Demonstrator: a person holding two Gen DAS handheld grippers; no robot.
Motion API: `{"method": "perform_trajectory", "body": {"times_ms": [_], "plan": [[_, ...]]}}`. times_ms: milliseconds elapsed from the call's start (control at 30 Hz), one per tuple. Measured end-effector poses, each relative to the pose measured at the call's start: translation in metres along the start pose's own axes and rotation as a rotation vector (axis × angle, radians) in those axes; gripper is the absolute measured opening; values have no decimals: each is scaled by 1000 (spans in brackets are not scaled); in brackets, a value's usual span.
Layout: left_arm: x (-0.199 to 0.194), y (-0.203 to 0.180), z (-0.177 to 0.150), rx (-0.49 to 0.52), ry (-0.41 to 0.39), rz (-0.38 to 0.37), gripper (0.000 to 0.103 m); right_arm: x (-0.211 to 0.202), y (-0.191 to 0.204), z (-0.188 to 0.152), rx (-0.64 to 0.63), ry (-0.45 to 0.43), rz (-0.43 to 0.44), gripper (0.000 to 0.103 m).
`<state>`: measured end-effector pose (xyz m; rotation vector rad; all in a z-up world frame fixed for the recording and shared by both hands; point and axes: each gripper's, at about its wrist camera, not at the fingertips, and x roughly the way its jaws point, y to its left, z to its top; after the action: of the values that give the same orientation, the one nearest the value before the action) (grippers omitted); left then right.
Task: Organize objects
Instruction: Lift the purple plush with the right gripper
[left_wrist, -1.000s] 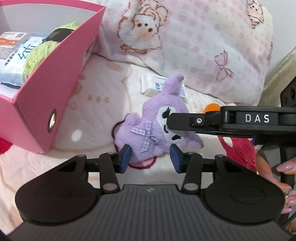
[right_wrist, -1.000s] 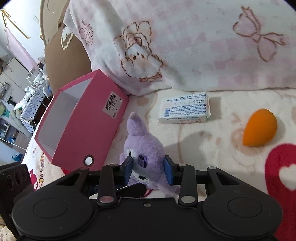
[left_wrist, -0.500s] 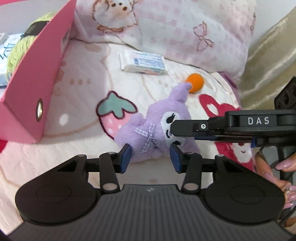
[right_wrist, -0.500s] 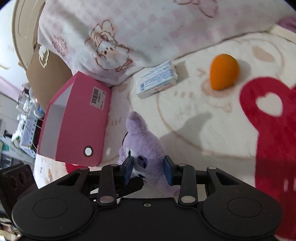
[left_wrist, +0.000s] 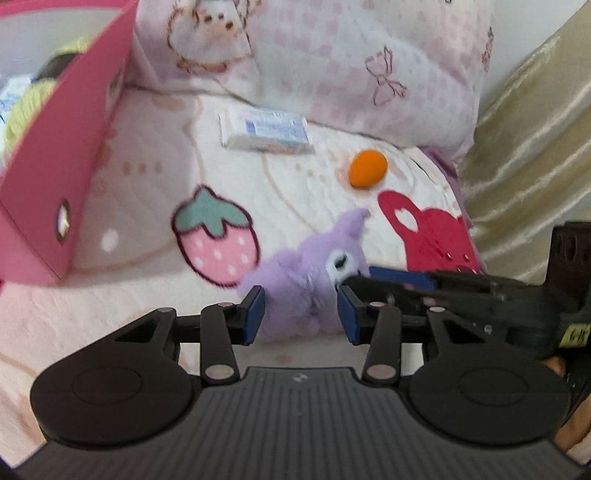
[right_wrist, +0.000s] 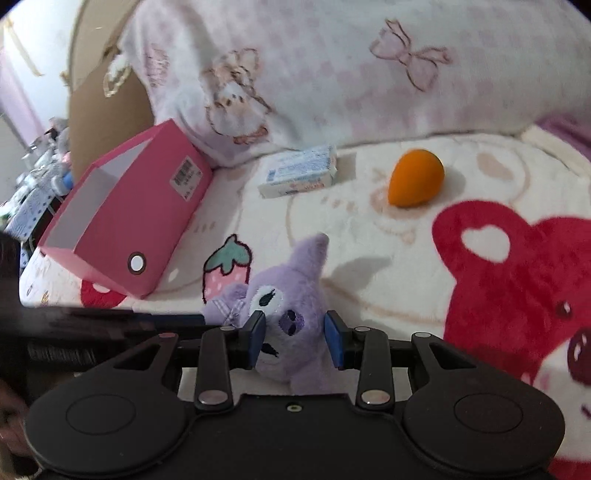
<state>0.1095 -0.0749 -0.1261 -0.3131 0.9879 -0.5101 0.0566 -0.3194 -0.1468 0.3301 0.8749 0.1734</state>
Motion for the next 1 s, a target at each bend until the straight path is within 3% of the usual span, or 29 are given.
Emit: {"method": "perform_trajectory", "body": {"times_ms": [233,300,400,533,733,1000], "plan": [[13,10,-5,-84,40,48,41,-5,11,-5,-166,-1,6,41],[18,12,-8,-98,39,58,41,-4,15,-11,-206,-5,19,51],[20,14,-8,-134,8,45,40,3,22,-17,-251,-29,-38,53],[19,11,-5,-115,-16,61,32,4,22,-17,-260,-54,-42,53],[24,2,-7,-73,-31,107,30,12,13,-16,-186,-60,-37,54],[20,-4,-12,-56,-50,111,28,14,28,-24,-255,-70,-77,48]]}}
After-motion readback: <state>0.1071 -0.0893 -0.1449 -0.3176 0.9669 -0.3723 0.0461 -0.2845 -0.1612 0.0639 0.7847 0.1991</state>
